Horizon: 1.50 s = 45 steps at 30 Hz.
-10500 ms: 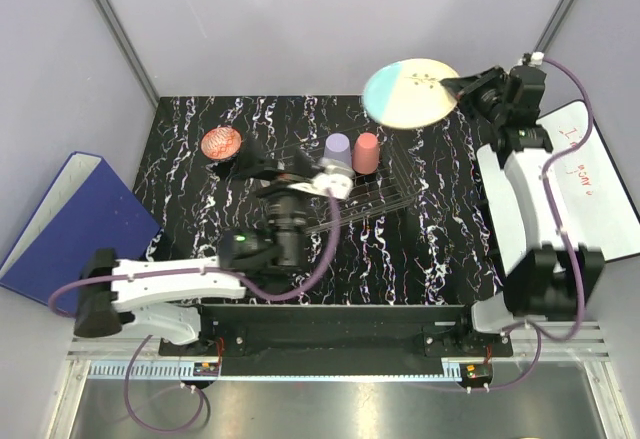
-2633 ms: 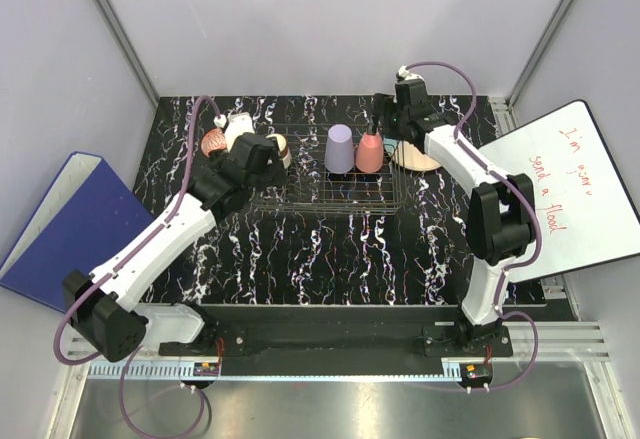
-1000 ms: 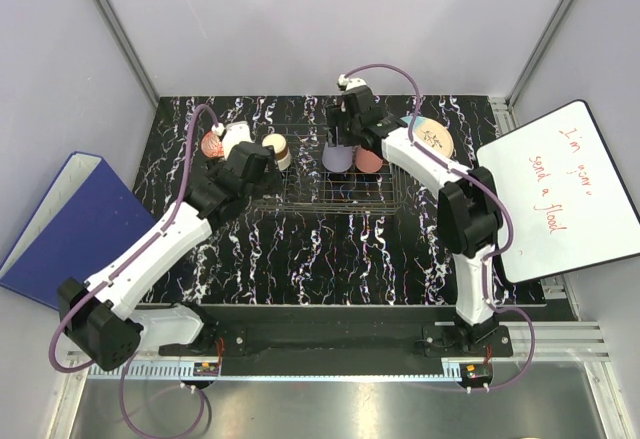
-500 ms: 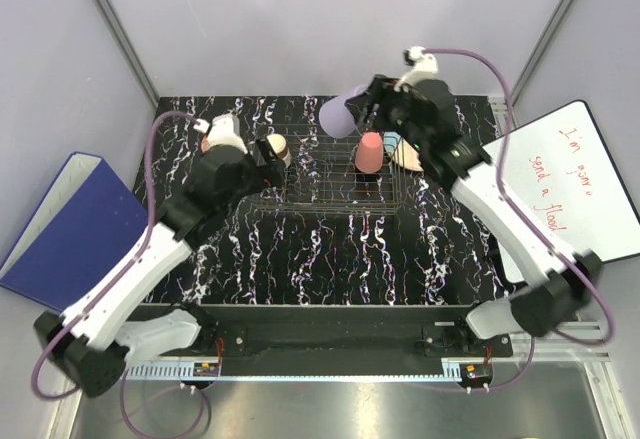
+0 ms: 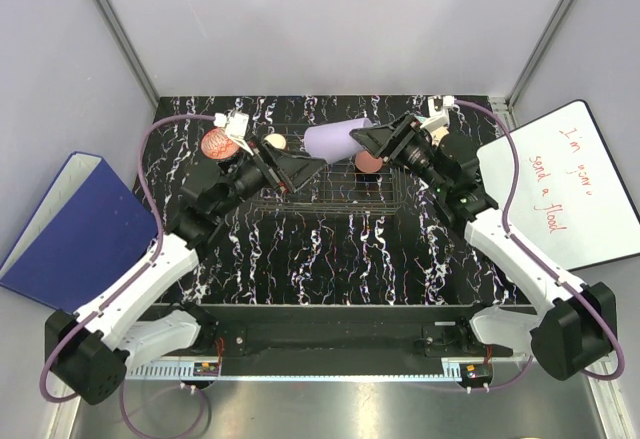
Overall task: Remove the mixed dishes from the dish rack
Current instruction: Pick up the cup from the dish rack.
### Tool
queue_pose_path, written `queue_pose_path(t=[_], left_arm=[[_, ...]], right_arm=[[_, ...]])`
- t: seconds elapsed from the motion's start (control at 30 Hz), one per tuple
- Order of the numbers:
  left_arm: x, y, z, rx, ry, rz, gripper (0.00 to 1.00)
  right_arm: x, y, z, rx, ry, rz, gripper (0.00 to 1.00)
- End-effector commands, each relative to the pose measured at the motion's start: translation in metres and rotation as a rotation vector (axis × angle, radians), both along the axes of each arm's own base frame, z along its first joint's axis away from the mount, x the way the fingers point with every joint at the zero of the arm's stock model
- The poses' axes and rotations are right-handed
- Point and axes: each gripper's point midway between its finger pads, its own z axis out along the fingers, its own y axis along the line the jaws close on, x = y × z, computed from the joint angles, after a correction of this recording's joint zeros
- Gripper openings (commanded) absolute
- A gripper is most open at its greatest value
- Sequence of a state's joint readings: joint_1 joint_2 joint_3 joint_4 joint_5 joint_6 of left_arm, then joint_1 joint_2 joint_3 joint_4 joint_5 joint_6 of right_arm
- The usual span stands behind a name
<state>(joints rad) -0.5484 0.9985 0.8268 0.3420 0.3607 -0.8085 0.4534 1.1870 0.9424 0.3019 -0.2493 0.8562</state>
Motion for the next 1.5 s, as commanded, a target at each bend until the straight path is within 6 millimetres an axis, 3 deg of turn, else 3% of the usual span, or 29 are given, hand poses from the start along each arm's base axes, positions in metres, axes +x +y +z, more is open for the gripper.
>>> queue_pose_path(t=[0.0, 0.2, 0.4, 0.63, 0.93, 1.03, 1.07, 1.1, 1.13, 1.17, 1.2, 1.3, 1.33, 1.37, 1.4, 1.43, 1.47], left_arm=[[-0.023, -0.011, 0.04, -0.111, -0.112, -0.152, 0.99], [-0.016, -0.01, 0.028, -0.109, -0.075, -0.122, 0.99], [-0.015, 0.007, 0.036, -0.06, -0.125, -0.02, 0.99], [-0.017, -0.002, 0.043, -0.089, -0.128, -0.078, 0.99], [-0.026, -0.023, 0.045, -0.163, -0.115, -0.247, 0.97], [-0.029, -0.025, 0.043, -0.16, -0.117, -0.27, 0.4], [-0.028, -0.025, 0.041, -0.154, -0.112, -0.265, 0.15], [-0.025, -0.025, 0.036, -0.132, -0.08, -0.253, 0.0], [-0.024, -0.025, 0.033, -0.107, -0.086, -0.24, 0.0], [-0.023, -0.024, 0.032, -0.093, -0.084, -0.234, 0.0], [-0.019, -0.022, 0.028, -0.067, -0.05, -0.205, 0.0], [-0.004, -0.006, 0.023, 0.062, 0.011, -0.054, 0.0], [0.002, 0.004, 0.02, 0.137, -0.009, 0.01, 0.0], [0.004, 0.016, -0.008, 0.25, 0.108, 0.07, 0.0], [0.019, 0.037, 0.011, 0.282, 0.103, 0.216, 0.0], [0.024, 0.053, 0.006, 0.357, 0.12, 0.298, 0.0], [0.022, 0.073, -0.021, 0.479, 0.234, 0.367, 0.0]], right_arm=[[-0.03, 0.003, 0.064, 0.175, -0.172, 0.104, 0.0], [-0.037, -0.006, 0.069, 0.166, -0.193, 0.072, 0.0], [-0.049, -0.022, 0.082, 0.086, -0.249, 0.009, 0.0], [-0.057, -0.005, 0.078, 0.081, -0.237, 0.124, 0.0], [-0.057, 0.026, 0.049, 0.085, -0.165, 0.248, 0.0], [-0.056, 0.028, 0.042, 0.081, -0.149, 0.25, 0.0], [-0.055, 0.027, 0.04, 0.073, -0.146, 0.243, 0.0], [-0.055, 0.026, 0.038, 0.067, -0.14, 0.237, 0.0], [-0.054, 0.025, 0.036, 0.059, -0.136, 0.23, 0.05], [-0.055, 0.023, 0.035, 0.044, -0.136, 0.221, 0.16], [-0.054, 0.022, 0.033, 0.032, -0.133, 0.21, 0.49], [-0.05, 0.009, 0.023, -0.048, -0.091, 0.129, 0.86], [-0.049, 0.003, 0.021, -0.072, -0.083, 0.1, 0.9], [-0.048, -0.009, 0.016, -0.117, -0.068, 0.038, 0.96], [-0.048, -0.016, 0.013, -0.139, -0.06, 0.004, 0.98], [-0.051, -0.025, 0.014, -0.162, -0.073, -0.032, 0.98], [-0.048, -0.037, 0.003, -0.197, -0.03, -0.097, 0.99]])
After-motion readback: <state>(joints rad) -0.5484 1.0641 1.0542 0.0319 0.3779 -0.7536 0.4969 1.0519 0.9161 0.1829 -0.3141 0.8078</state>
